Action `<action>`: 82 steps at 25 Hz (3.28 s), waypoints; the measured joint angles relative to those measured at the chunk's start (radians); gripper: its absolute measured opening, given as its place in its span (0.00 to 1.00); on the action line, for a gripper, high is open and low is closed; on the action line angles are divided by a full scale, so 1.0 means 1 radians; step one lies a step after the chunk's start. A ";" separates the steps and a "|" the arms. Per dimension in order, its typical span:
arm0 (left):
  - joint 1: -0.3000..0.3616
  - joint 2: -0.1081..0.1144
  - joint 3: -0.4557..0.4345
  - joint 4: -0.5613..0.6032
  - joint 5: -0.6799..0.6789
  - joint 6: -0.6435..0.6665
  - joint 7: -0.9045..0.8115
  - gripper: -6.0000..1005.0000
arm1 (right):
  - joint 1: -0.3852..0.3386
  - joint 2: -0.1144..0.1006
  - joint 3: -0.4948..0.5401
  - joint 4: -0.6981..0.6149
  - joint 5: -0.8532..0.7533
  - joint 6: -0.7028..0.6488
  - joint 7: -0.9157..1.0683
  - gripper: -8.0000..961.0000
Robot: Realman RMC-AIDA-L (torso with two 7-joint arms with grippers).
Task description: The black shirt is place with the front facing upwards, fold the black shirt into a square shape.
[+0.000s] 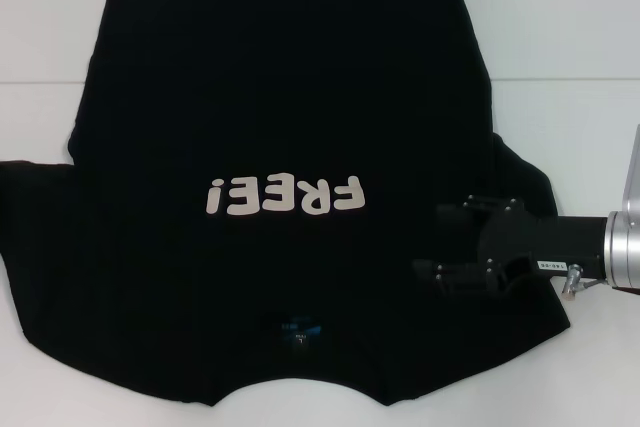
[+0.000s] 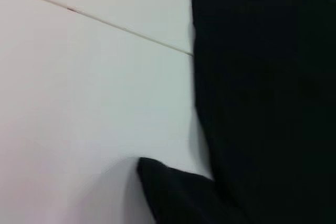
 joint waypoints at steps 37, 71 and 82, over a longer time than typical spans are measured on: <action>0.024 -0.044 0.003 -0.208 -0.340 0.184 0.224 0.52 | -0.001 0.003 0.002 0.014 0.001 0.007 0.000 0.89; 0.201 -0.259 0.059 -0.021 -0.521 0.363 1.333 0.86 | 0.158 -0.166 -0.003 -0.175 -0.537 -0.011 1.383 0.88; 0.211 -0.262 0.037 -0.024 -0.534 0.367 1.333 0.87 | 0.206 -0.137 -0.056 -0.053 -0.539 0.138 1.370 0.88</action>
